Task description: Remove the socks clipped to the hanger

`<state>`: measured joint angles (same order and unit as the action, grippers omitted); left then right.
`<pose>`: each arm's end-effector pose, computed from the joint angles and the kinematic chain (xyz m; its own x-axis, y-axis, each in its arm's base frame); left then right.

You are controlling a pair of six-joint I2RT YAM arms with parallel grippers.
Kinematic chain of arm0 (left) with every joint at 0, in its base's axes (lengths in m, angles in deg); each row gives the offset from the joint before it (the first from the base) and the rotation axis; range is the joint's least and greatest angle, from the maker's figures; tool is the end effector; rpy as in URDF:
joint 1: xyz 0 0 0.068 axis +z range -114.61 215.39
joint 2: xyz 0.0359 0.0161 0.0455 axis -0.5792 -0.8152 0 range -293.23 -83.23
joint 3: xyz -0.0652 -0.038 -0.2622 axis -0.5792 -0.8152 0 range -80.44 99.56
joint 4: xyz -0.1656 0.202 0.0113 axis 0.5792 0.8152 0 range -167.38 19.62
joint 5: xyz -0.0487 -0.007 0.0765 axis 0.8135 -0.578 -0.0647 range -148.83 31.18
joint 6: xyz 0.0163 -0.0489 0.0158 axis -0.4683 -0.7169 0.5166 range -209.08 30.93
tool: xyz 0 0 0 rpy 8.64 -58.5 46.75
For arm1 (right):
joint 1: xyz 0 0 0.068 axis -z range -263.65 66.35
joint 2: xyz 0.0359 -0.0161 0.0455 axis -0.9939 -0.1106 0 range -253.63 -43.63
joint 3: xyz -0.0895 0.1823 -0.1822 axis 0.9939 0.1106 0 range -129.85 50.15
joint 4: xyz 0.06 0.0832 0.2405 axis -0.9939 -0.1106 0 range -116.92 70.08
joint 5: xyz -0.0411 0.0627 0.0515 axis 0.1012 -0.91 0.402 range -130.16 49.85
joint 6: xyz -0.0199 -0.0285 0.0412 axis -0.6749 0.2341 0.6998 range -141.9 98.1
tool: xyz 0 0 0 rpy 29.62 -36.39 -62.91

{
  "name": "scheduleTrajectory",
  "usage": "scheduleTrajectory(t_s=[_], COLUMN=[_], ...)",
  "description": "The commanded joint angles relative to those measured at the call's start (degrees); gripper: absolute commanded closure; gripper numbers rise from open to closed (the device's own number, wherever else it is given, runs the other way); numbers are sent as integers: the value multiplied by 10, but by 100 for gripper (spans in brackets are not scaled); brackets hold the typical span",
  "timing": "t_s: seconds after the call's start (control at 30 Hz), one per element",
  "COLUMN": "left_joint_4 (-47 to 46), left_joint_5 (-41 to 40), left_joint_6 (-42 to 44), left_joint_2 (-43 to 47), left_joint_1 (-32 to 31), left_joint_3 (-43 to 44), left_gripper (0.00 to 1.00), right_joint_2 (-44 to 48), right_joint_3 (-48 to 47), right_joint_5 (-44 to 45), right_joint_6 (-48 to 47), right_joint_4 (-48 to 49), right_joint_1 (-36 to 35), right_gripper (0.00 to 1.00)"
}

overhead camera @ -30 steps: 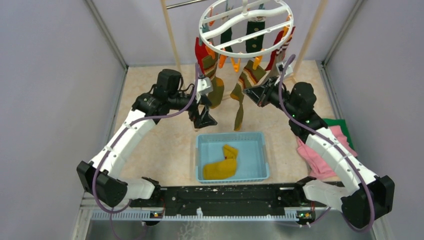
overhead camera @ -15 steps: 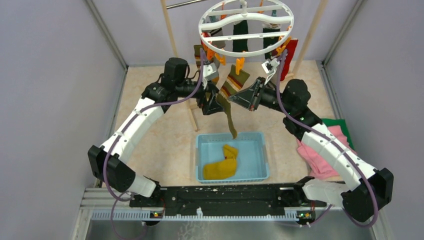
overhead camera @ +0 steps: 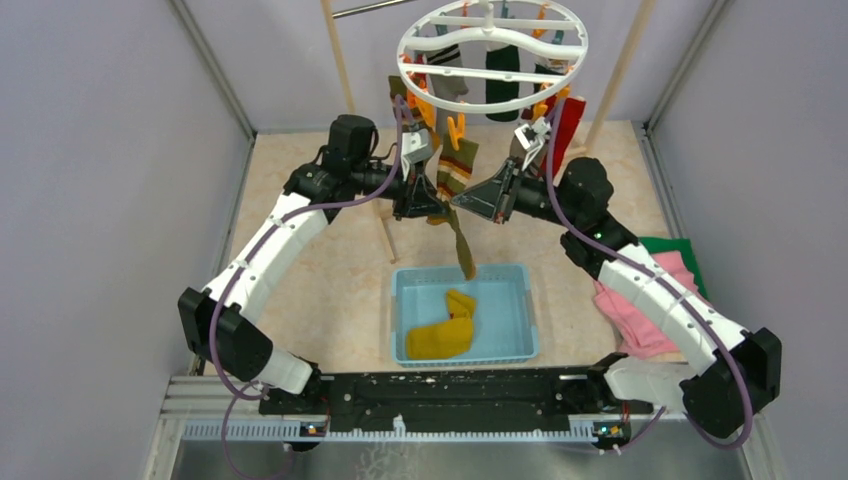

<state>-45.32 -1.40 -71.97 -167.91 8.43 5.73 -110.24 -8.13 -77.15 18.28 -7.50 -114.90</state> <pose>0.2708 -0.1714 0.3954 -0.1712 0.2648 -0.9490 0.9848 0.0763 -0.1564 0.2183 0.1576 0.3871 -0.5518 0.2679 -0.7898 -0.7480 0.2599 0.6108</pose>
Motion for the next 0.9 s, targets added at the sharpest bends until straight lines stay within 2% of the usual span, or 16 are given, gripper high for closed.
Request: scheduleTrajectory(t_s=[0.0,0.07,0.1,0.23,0.37,0.47,0.57,0.87], left_joint_4=[-11,-13,-15,-34,-38,-41,-47,-52], left_joint_5=[47,40,34,8,-9,-15,-20,-44], left_joint_6=[-3,-3,-4,-13,-16,-20,-24,-30], left_joint_2=[14,19,21,37,48,57,66,74], left_joint_1=[3,2,2,3,3,2,3,2], left_joint_3=[9,5,1,-21,-35,-45,-52,-59], left_gripper=[90,99,100,100,100,100,100,100], right_joint_2=[-3,-3,-2,-3,-35,-72,-101,-135], right_joint_3=[-26,-36,-41,-102,-178,-232,-273,-304], right_joint_5=[3,16,26,115,164,165,177,209], right_joint_6=[0,-14,-27,-85,-131,-151,-160,-167], right_joint_4=[13,-7,-22,-94,-146,-162,-176,-171], right_joint_1=[-9,-9,-9,-9,-9,-9,-9,-9], right_gripper=[97,90,80,45,25,19,17,18])
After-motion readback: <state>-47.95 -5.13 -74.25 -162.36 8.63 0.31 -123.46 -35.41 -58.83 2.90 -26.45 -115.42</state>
